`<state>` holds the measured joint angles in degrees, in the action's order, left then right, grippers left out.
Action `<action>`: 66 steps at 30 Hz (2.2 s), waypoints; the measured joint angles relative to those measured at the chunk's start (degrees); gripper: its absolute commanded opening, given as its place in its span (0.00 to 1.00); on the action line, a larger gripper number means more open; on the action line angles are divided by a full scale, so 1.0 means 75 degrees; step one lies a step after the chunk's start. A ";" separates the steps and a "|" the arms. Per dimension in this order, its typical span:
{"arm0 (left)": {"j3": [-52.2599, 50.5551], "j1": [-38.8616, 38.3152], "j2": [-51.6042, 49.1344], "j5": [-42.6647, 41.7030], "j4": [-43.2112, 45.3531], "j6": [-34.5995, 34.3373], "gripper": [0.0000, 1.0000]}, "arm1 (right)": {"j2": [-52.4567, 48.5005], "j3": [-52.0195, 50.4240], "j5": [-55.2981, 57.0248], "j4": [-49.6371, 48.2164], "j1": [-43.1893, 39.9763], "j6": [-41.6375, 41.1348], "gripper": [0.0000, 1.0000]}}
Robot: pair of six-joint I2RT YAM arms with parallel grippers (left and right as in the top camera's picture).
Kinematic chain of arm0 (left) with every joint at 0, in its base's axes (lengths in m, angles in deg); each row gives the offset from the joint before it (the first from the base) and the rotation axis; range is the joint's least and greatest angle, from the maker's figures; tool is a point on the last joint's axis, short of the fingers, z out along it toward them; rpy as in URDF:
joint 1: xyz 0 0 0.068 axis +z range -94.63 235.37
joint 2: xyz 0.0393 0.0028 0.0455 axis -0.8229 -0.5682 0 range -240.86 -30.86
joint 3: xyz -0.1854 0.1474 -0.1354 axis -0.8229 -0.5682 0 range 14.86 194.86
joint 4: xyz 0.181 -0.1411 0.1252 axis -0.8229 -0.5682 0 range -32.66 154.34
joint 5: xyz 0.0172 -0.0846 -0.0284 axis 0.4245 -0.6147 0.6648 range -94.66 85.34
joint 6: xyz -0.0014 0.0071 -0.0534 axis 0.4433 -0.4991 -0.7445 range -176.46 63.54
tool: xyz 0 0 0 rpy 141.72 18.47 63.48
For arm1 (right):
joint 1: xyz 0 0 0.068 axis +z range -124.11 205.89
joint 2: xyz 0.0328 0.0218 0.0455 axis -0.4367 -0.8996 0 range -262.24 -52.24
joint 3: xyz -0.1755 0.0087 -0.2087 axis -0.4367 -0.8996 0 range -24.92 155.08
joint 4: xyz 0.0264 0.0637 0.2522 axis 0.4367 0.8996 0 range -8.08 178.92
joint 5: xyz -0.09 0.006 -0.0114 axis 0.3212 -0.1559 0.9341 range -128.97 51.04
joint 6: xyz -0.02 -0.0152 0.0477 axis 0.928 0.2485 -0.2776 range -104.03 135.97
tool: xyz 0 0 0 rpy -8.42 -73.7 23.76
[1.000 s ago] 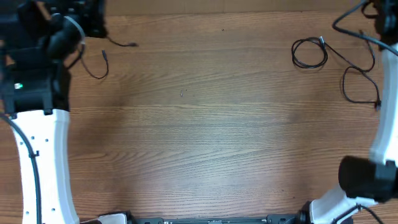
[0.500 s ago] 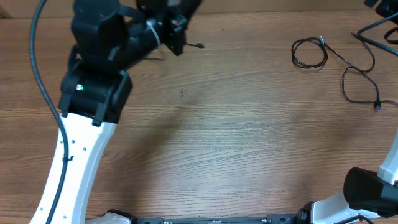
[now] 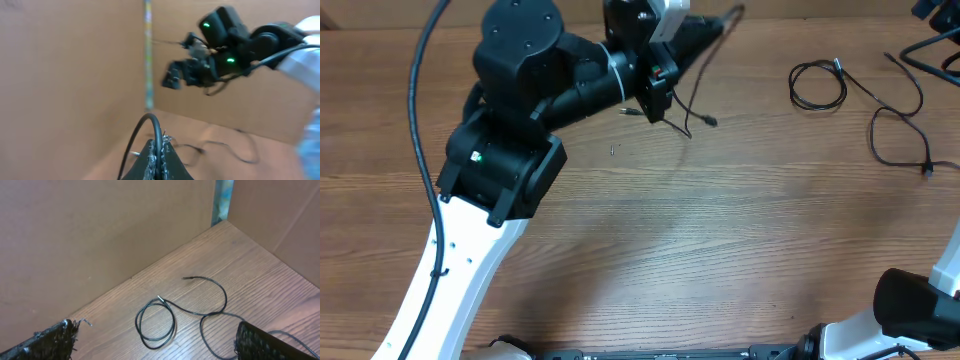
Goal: Untangle cables
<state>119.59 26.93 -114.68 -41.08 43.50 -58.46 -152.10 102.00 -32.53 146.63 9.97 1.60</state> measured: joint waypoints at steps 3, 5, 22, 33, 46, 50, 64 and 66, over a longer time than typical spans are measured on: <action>0.0000 -0.0108 -0.0003 -0.0370 -0.0052 -0.0729 0.04 | 0.0000 0.0000 0.0000 0.0041 -0.0015 -0.0023 1.00; 0.0009 -0.0160 0.0000 -0.0498 -0.0321 -0.1058 0.04 | 0.0000 0.0000 -0.0003 0.0070 -0.0015 -0.0032 1.00; 0.0050 -0.1451 -0.2818 -0.4229 0.1804 -0.3270 0.04 | 0.0000 0.0000 0.0230 0.0318 -0.0026 -0.0058 1.00; 0.0050 -0.1795 -0.1676 -0.5275 0.2361 -0.3730 0.04 | 0.0000 0.0000 0.0347 0.0501 -0.0487 -0.0085 1.00; 0.0204 -0.1204 -0.1714 -0.0140 -0.2859 -0.1996 0.04 | 0.0000 0.0000 -0.0997 0.0970 -0.0527 -0.0283 1.00; 0.0184 -0.1207 -0.2675 0.1912 -0.3022 -0.1906 0.04 | 0.0000 0.0000 -0.1781 0.1527 -0.0527 -0.0283 1.00; 0.0169 -0.1247 -0.4759 0.2334 -0.3171 -0.2707 0.13 | 0.0000 -0.0023 -0.3142 0.3617 -0.0527 -0.0289 1.00; 0.0169 -0.1317 -0.4759 0.2174 -0.3351 -0.2646 0.15 | 0.0000 -0.0047 -0.3200 0.3652 -0.0527 -0.0286 1.00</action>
<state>120.85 17.05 -150.37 -24.78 18.36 -78.30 -152.10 101.65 -56.53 174.01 6.02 -0.55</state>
